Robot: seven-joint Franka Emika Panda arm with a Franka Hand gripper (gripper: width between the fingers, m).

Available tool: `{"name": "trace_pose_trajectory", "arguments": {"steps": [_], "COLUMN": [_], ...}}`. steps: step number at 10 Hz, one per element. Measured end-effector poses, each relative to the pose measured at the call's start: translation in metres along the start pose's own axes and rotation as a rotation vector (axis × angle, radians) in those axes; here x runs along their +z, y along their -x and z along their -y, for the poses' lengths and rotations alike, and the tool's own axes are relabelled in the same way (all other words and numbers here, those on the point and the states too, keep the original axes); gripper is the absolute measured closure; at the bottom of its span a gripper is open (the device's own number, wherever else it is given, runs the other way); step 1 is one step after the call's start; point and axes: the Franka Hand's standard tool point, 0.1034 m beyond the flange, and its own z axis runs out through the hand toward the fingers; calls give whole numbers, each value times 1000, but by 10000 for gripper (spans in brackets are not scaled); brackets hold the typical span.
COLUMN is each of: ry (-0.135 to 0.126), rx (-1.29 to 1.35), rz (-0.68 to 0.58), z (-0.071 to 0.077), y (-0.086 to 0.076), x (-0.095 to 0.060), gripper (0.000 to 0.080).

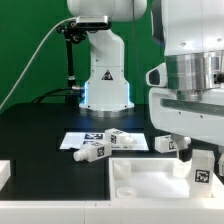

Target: Assemble one leg

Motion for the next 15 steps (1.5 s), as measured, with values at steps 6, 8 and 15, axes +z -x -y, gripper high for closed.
{"name": "trace_pose_trajectory", "arguments": {"steps": [6,8,15], "ry": [81,79,63], "rx": [-688,-664,158], "rz": [-50,-50,-79], "z": [3,3,-2], "y": [-1,-1,-3], "x": [-2,-2,-2], "gripper": [273,409,515]}}
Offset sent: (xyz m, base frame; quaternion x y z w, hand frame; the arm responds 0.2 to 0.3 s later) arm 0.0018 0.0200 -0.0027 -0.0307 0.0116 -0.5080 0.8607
